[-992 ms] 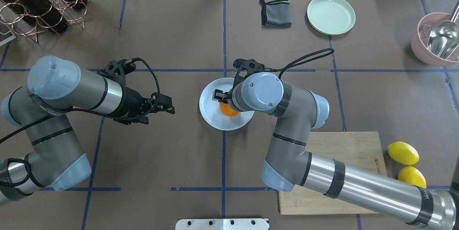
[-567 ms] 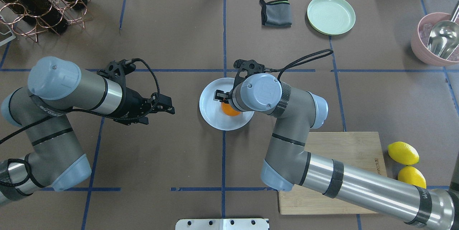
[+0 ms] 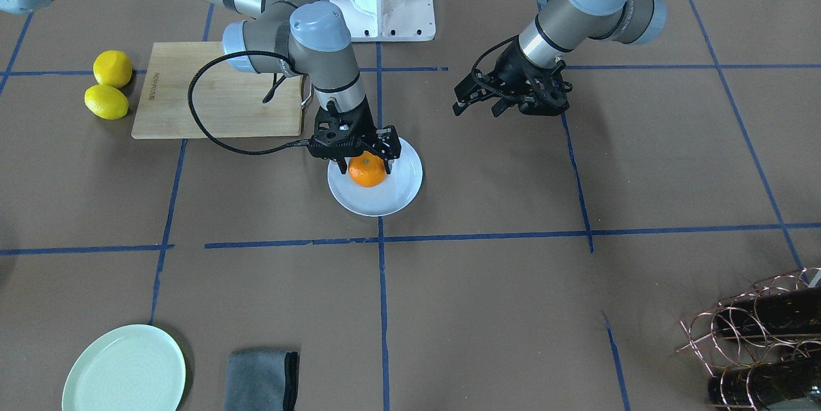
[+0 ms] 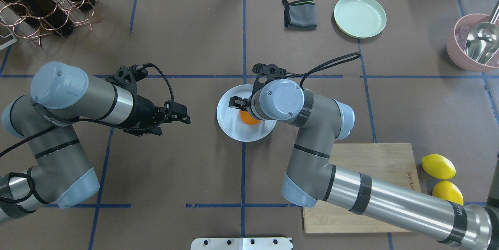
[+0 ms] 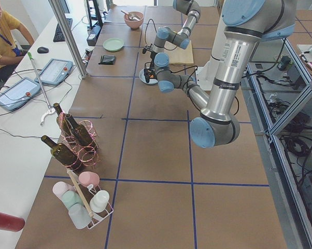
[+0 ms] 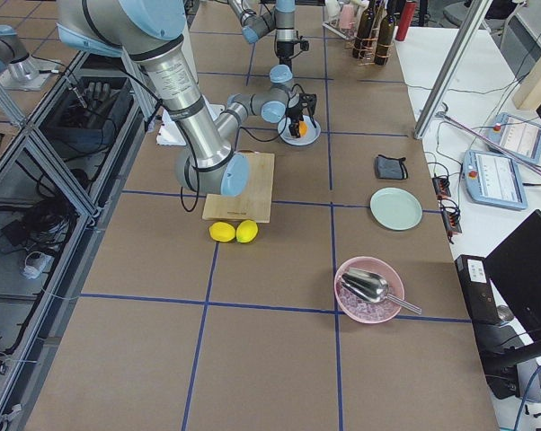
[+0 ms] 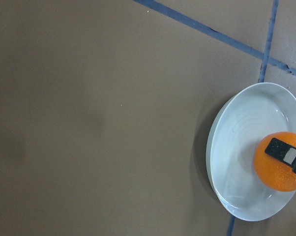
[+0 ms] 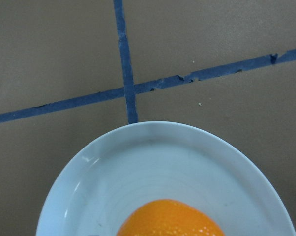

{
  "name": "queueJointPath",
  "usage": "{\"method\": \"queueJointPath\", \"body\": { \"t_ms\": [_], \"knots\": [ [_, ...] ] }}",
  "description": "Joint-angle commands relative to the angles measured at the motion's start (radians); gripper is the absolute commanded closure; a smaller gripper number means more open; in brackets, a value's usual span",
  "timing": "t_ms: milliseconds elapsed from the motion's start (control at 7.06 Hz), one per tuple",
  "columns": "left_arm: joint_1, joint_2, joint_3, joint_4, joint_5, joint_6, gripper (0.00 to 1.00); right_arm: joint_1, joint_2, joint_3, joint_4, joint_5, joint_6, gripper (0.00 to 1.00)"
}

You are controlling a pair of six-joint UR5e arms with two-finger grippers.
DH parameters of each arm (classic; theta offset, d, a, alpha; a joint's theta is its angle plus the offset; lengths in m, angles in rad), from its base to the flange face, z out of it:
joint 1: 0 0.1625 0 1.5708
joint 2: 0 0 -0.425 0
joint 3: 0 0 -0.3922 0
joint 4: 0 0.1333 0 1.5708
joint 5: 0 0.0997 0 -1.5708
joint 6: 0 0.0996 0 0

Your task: Pick orange to plate

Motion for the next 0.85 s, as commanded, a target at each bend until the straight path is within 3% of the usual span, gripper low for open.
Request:
{"method": "queueJointPath", "body": {
  "t_ms": [0, 283, 425, 567, 708],
  "knots": [
    [-0.004, 0.001, -0.007, 0.0, -0.005, 0.0, 0.0, 0.005, -0.013, 0.049, -0.005, 0.001, 0.002, 0.0],
    [-0.01, 0.079, -0.08, 0.003, -0.009, 0.012, 0.0, 0.037, -0.141, 0.274, -0.028, 0.023, 0.003, 0.0],
    [-0.019, 0.15, -0.129, 0.005, -0.014, 0.033, 0.0, 0.105, -0.24, 0.398, -0.051, 0.122, 0.003, 0.0],
    [-0.066, 0.205, -0.147, 0.009, -0.062, 0.141, 0.0, 0.227, -0.32, 0.466, -0.069, 0.296, -0.004, 0.0],
    [-0.117, 0.265, -0.142, 0.011, -0.087, 0.27, 0.0, 0.396, -0.408, 0.47, -0.069, 0.498, -0.094, 0.0]
  ]
}}
